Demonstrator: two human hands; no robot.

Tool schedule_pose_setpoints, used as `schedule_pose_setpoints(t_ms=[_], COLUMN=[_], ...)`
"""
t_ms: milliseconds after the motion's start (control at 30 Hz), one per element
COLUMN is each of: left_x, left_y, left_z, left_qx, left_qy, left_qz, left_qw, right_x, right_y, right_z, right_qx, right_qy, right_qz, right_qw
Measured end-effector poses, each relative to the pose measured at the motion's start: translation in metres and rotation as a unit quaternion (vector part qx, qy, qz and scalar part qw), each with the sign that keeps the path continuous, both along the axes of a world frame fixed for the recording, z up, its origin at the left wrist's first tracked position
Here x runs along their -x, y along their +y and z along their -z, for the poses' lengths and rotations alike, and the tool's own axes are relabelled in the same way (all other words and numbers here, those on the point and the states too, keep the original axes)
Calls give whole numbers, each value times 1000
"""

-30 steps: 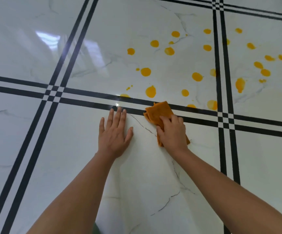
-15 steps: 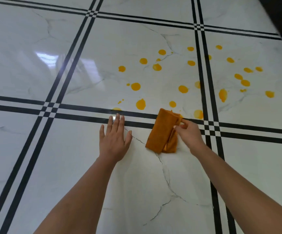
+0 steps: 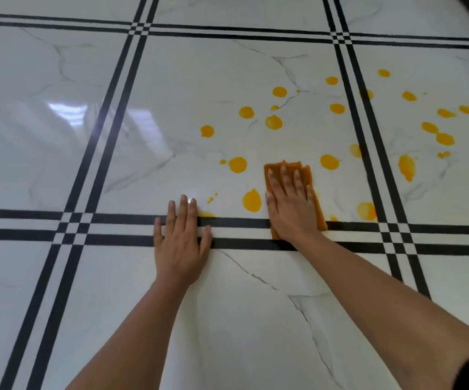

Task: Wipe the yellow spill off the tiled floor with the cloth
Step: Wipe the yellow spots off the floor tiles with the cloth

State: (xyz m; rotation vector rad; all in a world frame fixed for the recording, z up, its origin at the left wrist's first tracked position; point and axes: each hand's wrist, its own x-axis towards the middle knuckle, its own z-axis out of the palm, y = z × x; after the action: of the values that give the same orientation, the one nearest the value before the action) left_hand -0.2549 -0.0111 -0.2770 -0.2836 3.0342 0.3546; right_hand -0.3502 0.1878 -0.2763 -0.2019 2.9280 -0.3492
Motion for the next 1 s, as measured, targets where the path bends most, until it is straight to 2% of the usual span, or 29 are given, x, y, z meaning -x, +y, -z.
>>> schedule_pose_setpoints(t_ms=[100, 167, 200, 233, 300, 367, 433, 533, 567, 633, 733, 767, 800, 867, 933, 967, 1000], left_x=[13, 12, 11, 12, 19, 30, 35, 29, 25, 22, 20, 19, 19, 18, 16, 13, 10], left_y=[-31, -50, -58, -64, -75, -84, -91, -91, -90, -88, -89, -88, -88, -89, -93, -96, -99], left_z=[5, 7, 7, 7, 6, 2, 1, 10, 13, 16, 17, 17, 16, 15, 15, 15, 14], left_qx=[6, 10, 11, 11, 4, -5, -8, -14, -10, -6, -24, -27, -26, -21, -15, -13, -13], left_qy=[21, 9, -3, -13, -19, -23, -25, -15, -11, 2, 14, 17, 19, 18, 11, 10, 8], left_qz=[-8, 10, 14, 18, 25, 49, 83, 132, 149, 160, 143, 131, 119, 108, 111, 108, 105], left_qw=[1000, 1000, 1000, 1000, 1000, 999, 996, 991, 989, 987, 989, 991, 992, 994, 994, 994, 994], right_x=[6, -14, -20, -14, 10, 33, 34, -11, -20, -5, 37, 35, 21, -29, -64, -60, -47], right_y=[-36, -34, -26, -19, -24, -53, -85, -83, -71, -57, -87, -101, -112, -108, -76, -63, -60], right_z=[4, 8, 9, 9, 10, 7, 3, 10, 10, 10, 7, 6, 7, 11, 10, 12, 12], right_qx=[19, 7, 5, -1, -18, -17, -27, -37, -41, -38, -23, -23, -25, -27, -27, -21, -23], right_qy=[25, 45, 47, 43, 23, 3, 14, 55, 49, 42, 13, 9, 26, 55, 41, 44, 43], right_qz=[-120, -230, -239, -203, -65, 16, -39, -259, -298, -272, -61, -33, -45, -170, -274, -283, -246], right_qw=[992, 972, 970, 978, 997, 1000, 999, 964, 952, 961, 998, 999, 998, 984, 960, 958, 968])
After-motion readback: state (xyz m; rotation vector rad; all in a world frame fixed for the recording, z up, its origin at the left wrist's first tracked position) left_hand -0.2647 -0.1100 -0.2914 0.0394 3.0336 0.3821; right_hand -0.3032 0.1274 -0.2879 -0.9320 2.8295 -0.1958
